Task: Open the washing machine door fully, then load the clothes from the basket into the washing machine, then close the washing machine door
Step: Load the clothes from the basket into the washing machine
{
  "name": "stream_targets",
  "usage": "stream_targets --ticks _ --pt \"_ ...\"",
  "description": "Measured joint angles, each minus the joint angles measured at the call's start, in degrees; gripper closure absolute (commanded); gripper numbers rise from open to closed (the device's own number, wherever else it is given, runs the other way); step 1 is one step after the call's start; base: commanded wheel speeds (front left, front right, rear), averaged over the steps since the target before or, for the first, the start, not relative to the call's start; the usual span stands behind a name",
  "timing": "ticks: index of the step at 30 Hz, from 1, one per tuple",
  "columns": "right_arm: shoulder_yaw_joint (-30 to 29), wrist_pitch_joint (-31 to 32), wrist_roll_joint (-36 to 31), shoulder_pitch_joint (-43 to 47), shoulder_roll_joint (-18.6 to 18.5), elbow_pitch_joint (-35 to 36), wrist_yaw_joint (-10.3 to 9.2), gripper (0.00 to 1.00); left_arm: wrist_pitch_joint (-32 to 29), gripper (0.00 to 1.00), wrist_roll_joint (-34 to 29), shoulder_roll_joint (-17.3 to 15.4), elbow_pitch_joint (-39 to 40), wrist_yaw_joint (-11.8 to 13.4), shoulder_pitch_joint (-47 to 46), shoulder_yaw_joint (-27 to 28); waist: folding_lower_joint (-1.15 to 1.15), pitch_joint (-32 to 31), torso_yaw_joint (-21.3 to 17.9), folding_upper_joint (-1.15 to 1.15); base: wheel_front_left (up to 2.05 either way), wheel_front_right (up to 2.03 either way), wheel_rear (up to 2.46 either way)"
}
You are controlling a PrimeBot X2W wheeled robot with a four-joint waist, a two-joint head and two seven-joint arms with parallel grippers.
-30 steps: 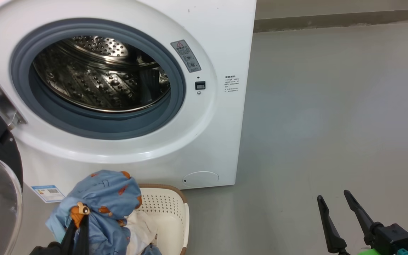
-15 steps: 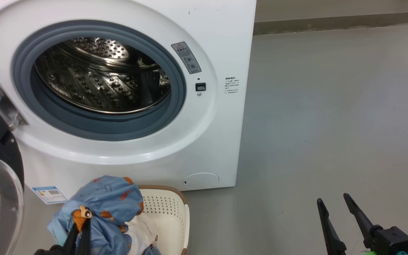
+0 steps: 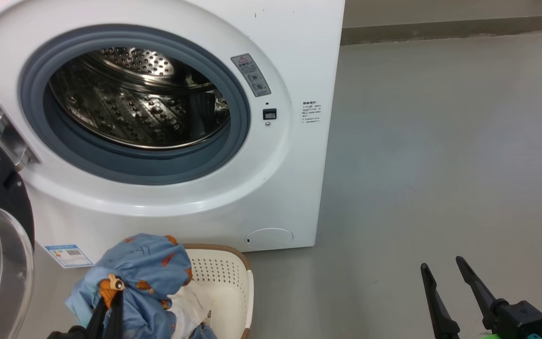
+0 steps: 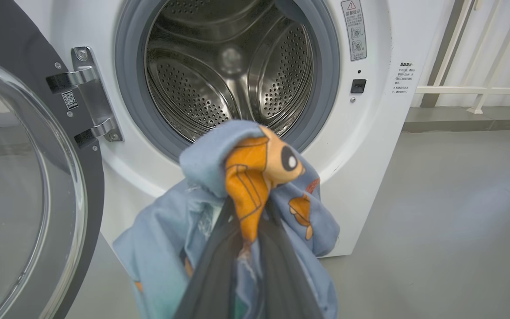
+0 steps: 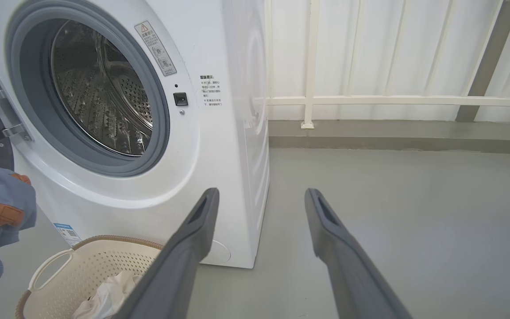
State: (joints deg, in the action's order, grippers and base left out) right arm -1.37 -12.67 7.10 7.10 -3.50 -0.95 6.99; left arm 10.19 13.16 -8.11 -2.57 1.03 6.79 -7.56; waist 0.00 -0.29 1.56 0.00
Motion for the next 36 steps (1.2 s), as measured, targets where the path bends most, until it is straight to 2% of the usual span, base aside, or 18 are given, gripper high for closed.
stream_targets --ticks 5,14,18,28,36 --pt "0.4 0.2 0.0 -0.1 0.0 0.5 0.00 0.00 0.1 1.00 0.6 0.2 -1.8 0.0 -1.8 -0.2 0.00 1.1 0.0 0.00 0.00 0.00 0.00" --pt "0.6 0.3 0.0 -1.1 -0.5 1.3 0.00 0.00 0.6 1.00 1.5 1.2 -8.3 -0.7 -10.8 -0.8 0.00 4.8 -0.3 0.00 0.00 0.00 0.00" --pt "0.8 0.2 0.1 -3.9 -1.5 2.2 0.00 0.00 1.0 1.00 3.2 1.9 -14.2 -2.2 -18.5 -1.2 -0.01 8.5 -0.7 0.00 0.00 0.00 0.00" --pt "1.1 -0.8 0.6 -9.3 -2.4 2.9 0.00 0.00 1.6 1.00 4.3 2.6 -23.5 -3.3 -34.6 -0.3 -0.01 17.2 -1.6 0.00 0.00 0.00 0.00" --pt "2.4 -1.6 2.2 -14.7 -2.7 2.4 0.00 0.00 0.7 1.00 7.1 0.0 -32.6 -4.9 -47.9 2.3 -0.02 25.2 -2.8 0.00 0.00 0.00 0.00"
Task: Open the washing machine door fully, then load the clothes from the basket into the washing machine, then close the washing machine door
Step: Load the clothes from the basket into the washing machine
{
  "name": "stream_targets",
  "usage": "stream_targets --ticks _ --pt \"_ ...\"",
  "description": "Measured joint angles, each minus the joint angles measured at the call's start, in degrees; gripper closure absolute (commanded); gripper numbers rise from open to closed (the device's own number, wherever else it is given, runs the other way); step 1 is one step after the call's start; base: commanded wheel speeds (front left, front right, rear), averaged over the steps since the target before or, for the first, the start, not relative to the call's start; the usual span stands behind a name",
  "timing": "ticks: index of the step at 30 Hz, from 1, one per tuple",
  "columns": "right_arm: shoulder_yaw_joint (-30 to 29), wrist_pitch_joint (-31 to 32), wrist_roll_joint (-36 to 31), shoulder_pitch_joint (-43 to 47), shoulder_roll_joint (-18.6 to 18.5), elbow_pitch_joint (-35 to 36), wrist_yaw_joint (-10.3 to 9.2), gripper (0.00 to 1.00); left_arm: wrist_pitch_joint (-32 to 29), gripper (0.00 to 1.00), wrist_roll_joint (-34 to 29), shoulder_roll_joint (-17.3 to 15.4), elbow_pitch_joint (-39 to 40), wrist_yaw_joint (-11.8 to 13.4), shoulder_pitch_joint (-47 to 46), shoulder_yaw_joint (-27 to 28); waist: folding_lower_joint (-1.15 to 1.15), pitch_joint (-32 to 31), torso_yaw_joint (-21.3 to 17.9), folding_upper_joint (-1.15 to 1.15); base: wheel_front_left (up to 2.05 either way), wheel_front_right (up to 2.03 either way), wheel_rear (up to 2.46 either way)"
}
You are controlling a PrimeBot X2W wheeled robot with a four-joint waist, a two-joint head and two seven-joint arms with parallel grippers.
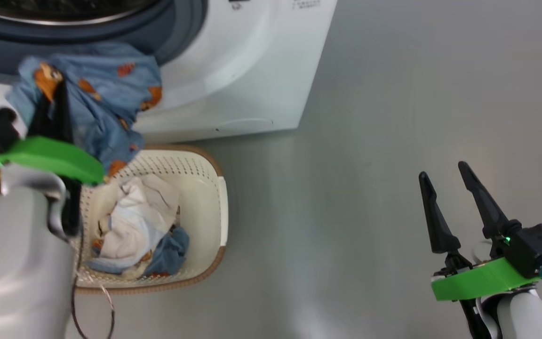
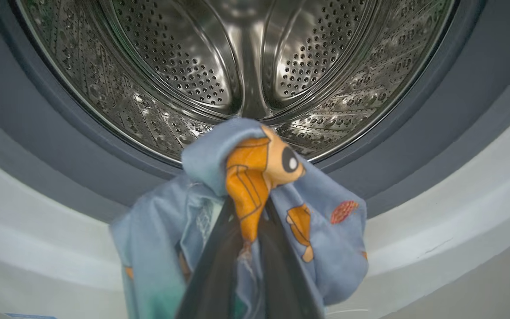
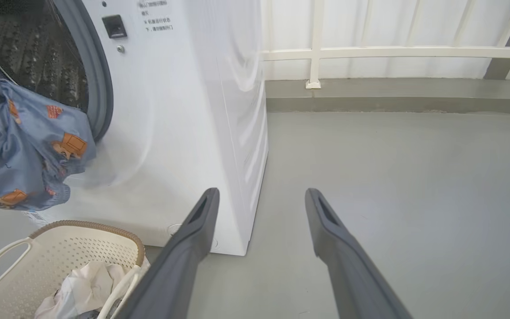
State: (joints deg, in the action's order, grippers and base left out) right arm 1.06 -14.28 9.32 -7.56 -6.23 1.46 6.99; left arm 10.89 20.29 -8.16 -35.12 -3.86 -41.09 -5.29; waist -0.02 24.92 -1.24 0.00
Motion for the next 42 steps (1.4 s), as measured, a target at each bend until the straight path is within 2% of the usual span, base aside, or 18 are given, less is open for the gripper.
stream_targets --ticks 6,15,22,28,38,42 --pt "0.4 0.0 0.5 -2.9 0.1 -0.8 0.00 0.00 -5.4 1.00 1.7 -3.5 -4.8 -1.4 -10.7 1.0 0.00 5.4 -1.7 0.00 0.00 0.00 0.00" --pt "1.9 0.0 1.2 -4.3 0.7 -0.7 0.00 0.00 -15.7 1.00 3.9 -8.8 -8.7 -2.5 -21.9 1.3 0.01 9.0 -5.1 0.00 0.00 0.00 0.00" --pt "2.7 0.0 1.6 -5.6 0.9 -0.7 0.00 0.00 -19.7 1.00 4.0 -13.1 -9.0 -2.0 -28.6 1.7 0.01 11.1 -8.0 0.00 0.00 0.00 0.00" --pt "4.0 0.0 2.0 -6.5 1.5 -1.2 0.00 0.00 -18.0 1.00 2.9 -15.7 -8.9 -0.2 -32.9 2.3 0.01 12.8 -10.4 0.00 0.00 0.00 0.00" --pt "5.3 0.0 3.7 -8.2 2.3 -1.4 0.00 0.00 -4.8 1.00 -0.5 -17.8 -8.6 3.7 -38.4 2.9 0.01 15.6 -13.3 0.00 0.00 0.00 0.00" --pt "5.3 0.0 3.9 -8.4 2.5 -1.4 0.00 0.00 -2.8 1.00 -1.1 -18.3 -10.8 4.1 -39.1 2.5 0.02 16.9 -13.8 0.00 0.00 0.00 0.00"
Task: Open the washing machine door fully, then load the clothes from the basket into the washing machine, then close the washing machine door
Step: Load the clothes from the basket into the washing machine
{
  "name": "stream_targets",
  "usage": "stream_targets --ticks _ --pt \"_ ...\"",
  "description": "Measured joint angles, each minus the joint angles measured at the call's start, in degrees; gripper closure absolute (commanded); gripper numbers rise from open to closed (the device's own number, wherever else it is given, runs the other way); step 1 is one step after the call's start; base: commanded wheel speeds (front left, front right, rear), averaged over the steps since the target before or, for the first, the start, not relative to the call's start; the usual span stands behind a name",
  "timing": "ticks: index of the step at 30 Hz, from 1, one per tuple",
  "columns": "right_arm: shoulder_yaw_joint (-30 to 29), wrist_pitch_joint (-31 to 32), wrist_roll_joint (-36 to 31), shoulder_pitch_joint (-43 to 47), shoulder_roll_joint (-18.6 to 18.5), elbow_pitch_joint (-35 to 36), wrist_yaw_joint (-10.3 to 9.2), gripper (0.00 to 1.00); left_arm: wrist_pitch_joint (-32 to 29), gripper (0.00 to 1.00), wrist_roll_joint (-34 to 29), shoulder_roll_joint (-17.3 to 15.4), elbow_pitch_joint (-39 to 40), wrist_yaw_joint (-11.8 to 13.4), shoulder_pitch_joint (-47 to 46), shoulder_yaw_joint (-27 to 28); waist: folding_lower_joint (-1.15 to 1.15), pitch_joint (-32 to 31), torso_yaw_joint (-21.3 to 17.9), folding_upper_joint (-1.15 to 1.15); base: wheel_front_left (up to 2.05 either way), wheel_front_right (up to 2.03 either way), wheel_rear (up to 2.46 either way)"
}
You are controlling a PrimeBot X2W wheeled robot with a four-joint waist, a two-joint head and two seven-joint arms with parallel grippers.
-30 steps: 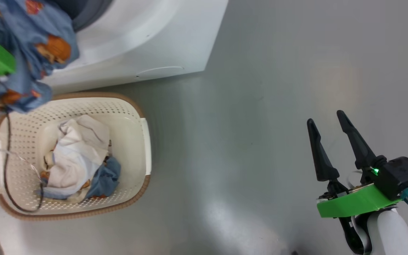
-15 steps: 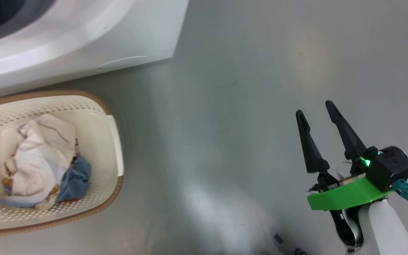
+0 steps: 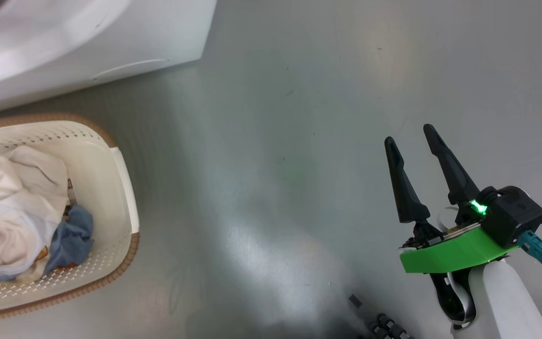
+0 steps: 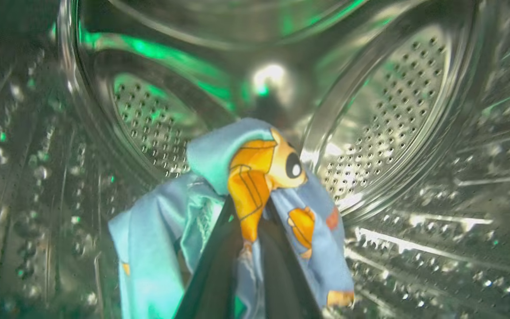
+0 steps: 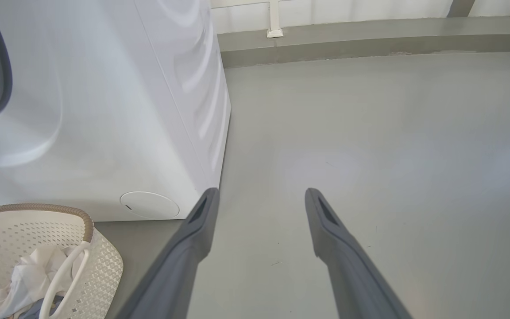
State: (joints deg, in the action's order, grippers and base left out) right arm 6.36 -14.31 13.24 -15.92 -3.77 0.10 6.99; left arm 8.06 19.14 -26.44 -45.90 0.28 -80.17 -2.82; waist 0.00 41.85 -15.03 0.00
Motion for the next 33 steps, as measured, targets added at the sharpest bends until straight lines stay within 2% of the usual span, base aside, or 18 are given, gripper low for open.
stream_targets --ticks 10,11,13,23,29,33 --pt "-0.3 0.0 0.0 -0.9 0.1 -0.1 0.00 0.00 -1.6 1.00 1.6 0.5 -5.1 -0.6 0.3 -0.3 0.00 0.7 0.9 0.00 0.00 0.00 0.00" --pt "-0.3 0.0 0.0 -0.9 0.1 -0.1 0.00 0.00 -2.1 0.73 1.9 0.7 -5.5 -1.1 0.4 -0.2 0.00 0.7 1.0 0.00 0.00 0.00 0.00" --pt "-0.4 0.0 0.0 -0.9 0.1 -0.1 0.00 0.00 -2.4 0.00 2.2 1.2 -5.7 -1.4 0.9 -0.4 0.00 0.6 1.3 0.00 0.00 0.00 0.00" --pt "-1.4 0.0 -0.1 -1.1 0.1 -0.1 0.00 0.00 -1.2 0.00 1.8 2.7 -5.9 -1.5 4.2 -2.5 0.00 -0.8 2.6 0.00 0.00 0.00 0.00" --pt "-2.0 0.0 -0.6 -1.1 -0.2 0.0 0.00 0.00 2.7 0.00 1.9 4.6 -2.9 -1.0 9.1 -2.8 0.01 -2.3 3.5 0.00 0.00 0.00 0.00" --pt "-3.2 0.0 -0.5 -1.0 -0.7 0.0 0.00 0.00 4.4 0.00 1.6 5.1 0.6 1.5 13.8 -3.2 0.01 -3.5 4.3 0.00 0.00 0.00 0.00"
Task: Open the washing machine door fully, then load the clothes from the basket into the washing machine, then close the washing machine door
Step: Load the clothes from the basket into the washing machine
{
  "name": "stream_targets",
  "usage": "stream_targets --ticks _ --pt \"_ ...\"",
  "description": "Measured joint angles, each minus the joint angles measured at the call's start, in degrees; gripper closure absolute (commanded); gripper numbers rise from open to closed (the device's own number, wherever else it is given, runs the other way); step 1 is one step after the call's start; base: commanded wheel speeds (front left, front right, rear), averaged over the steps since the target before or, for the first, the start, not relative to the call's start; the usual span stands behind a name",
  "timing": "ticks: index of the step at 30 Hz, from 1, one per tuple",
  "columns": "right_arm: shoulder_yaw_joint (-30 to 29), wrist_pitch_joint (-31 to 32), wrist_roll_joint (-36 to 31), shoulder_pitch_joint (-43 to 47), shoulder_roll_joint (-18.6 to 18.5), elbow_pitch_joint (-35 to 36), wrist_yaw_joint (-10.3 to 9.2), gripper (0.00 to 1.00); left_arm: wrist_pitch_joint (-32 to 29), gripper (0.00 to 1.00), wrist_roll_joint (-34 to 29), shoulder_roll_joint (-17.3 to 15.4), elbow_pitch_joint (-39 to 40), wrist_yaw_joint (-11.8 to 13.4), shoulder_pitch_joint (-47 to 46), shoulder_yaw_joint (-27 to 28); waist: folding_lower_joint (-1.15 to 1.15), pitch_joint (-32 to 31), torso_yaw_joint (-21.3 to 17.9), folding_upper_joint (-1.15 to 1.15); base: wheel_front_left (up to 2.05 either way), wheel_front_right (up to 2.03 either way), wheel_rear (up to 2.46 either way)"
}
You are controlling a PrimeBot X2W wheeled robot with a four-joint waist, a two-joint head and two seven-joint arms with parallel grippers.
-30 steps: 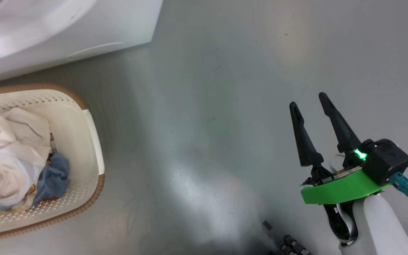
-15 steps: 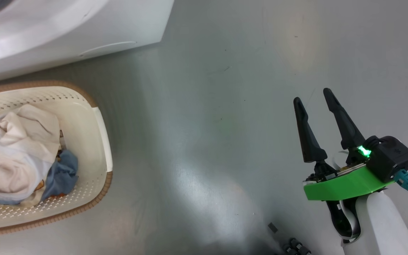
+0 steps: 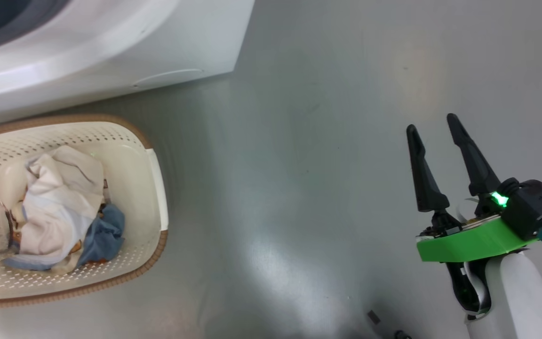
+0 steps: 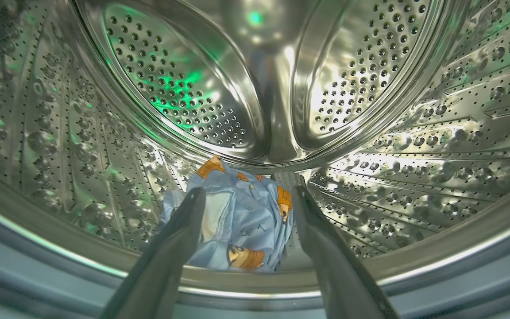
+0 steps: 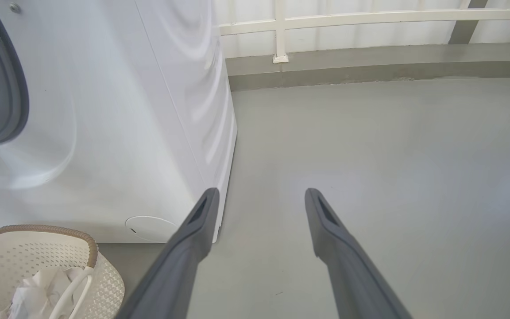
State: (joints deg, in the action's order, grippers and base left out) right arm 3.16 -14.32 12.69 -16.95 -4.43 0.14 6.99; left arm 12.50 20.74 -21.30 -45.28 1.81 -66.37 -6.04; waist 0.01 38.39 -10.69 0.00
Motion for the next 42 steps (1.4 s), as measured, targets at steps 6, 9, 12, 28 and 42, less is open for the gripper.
stream_targets --ticks 6,9,12,28,42 --pt "-0.7 0.0 -0.2 0.5 -0.4 0.1 0.00 0.00 1.3 0.00 0.3 1.8 7.6 1.6 7.7 0.4 0.00 -1.5 0.9 0.00 0.00 0.00 0.00" --pt "-1.5 0.0 -0.5 0.6 -0.4 0.1 0.00 0.00 1.8 0.00 0.5 3.1 13.4 3.0 13.5 0.7 0.00 -2.5 1.5 0.00 0.00 0.00 0.00" --pt "-2.4 0.0 -0.6 1.1 -0.6 0.4 0.00 0.00 2.0 0.00 0.7 4.7 18.9 5.1 19.8 1.2 0.00 -3.5 2.3 0.00 0.00 0.00 0.00" --pt "-4.0 0.0 -2.5 5.5 -1.5 -0.2 0.00 0.00 2.0 0.00 -1.9 9.9 41.6 8.5 46.9 1.1 0.00 -11.0 6.5 0.00 0.00 0.00 0.00" --pt "-4.1 0.0 -3.4 12.5 -2.2 -2.7 0.00 0.00 2.0 0.00 -3.7 13.3 44.3 5.9 62.7 -0.9 0.00 -20.8 10.0 0.00 0.00 0.00 0.00"
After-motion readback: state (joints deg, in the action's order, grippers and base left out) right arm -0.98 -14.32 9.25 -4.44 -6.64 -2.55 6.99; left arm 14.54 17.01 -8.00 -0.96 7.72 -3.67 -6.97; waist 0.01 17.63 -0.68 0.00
